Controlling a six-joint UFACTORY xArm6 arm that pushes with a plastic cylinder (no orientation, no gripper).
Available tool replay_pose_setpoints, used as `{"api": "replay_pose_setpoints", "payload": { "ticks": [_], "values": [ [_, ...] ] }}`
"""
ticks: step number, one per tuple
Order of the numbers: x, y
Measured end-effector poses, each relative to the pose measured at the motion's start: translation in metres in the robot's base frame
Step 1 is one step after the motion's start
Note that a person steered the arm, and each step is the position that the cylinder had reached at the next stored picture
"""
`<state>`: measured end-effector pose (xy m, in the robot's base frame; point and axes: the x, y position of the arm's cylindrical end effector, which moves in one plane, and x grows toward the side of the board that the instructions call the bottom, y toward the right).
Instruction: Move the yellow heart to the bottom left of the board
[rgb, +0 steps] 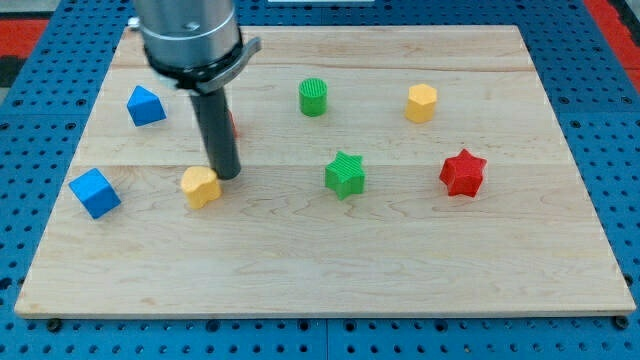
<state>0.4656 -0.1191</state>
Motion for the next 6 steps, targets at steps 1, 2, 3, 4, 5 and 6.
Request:
{"api": "replay_pose_setpoints", "payload": {
  "ticks": [1,2,3,4,5,6],
  "values": [
    [0.030,-0.027],
    [0.037,-0.039],
    [0.035,-0.036],
    [0.048,-0.051],
    [0.073,-0.063],
    [0.074,-0.056]
  ]
}}
